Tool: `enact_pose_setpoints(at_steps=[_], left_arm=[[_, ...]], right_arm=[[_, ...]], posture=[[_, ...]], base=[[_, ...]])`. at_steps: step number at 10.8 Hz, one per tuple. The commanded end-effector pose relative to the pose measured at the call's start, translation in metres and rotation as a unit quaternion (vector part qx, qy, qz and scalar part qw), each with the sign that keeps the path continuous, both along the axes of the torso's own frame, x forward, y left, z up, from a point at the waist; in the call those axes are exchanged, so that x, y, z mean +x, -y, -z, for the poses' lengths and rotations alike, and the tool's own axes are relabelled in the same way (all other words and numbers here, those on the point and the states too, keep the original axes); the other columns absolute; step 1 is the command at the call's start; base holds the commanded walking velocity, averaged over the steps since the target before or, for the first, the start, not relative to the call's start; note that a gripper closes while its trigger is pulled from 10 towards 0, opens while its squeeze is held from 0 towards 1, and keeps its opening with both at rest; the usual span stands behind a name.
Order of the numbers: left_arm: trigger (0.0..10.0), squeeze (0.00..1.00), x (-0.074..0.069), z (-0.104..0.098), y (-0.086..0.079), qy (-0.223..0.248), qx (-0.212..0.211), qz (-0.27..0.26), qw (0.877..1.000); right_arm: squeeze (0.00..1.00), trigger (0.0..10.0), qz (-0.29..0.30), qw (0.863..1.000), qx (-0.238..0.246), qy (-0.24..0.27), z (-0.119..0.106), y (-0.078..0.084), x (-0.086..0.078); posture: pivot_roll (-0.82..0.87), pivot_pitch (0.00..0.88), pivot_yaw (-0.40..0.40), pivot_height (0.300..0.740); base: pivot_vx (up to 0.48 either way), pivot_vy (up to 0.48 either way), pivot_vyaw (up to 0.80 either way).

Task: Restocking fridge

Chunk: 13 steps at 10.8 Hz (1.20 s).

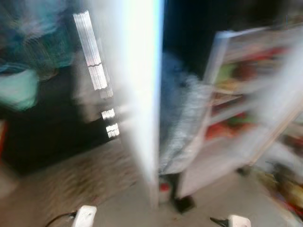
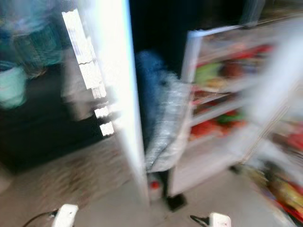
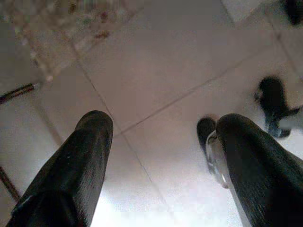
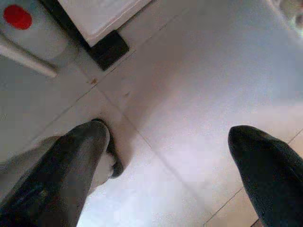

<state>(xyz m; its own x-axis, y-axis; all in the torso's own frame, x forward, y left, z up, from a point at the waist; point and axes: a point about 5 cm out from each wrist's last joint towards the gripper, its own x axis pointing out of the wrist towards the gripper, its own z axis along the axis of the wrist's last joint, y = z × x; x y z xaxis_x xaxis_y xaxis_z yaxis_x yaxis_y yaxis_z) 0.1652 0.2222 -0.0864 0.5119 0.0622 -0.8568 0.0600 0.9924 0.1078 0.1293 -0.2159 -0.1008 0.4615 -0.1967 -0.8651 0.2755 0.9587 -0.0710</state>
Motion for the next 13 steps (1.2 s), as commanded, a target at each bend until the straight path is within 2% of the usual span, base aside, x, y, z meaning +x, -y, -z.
enact_pose_setpoints(at_steps=[1,10,13], left_arm=[[10.0,0.00,-0.0006,0.0011,0.0036,-0.004,-0.003,0.002,1.000],[10.0,0.00,0.0004,0.0011,0.0050,-0.007,0.001,0.009,1.000],[10.0,0.00,-0.0003,0.0012,0.0035,-0.010,0.003,0.011,1.000]], right_arm=[[0.00,10.0,0.000,1.000,-0.004,-0.006,0.0003,0.0033,-0.0025],[0.00,10.0,0.001,1.000,-0.003,-0.004,-0.0004,0.0051,-0.0015],[0.00,10.0,0.013,1.000,-0.001,0.001,-0.0002,0.0040,-0.0021]], posture=[[-0.17,0.000,0.056,0.740],[-0.17,0.000,0.061,0.740],[-0.17,0.000,0.069,0.740]], base=[[0.000,0.000,-0.77],[0.000,0.000,-0.77],[0.000,0.000,0.00]])
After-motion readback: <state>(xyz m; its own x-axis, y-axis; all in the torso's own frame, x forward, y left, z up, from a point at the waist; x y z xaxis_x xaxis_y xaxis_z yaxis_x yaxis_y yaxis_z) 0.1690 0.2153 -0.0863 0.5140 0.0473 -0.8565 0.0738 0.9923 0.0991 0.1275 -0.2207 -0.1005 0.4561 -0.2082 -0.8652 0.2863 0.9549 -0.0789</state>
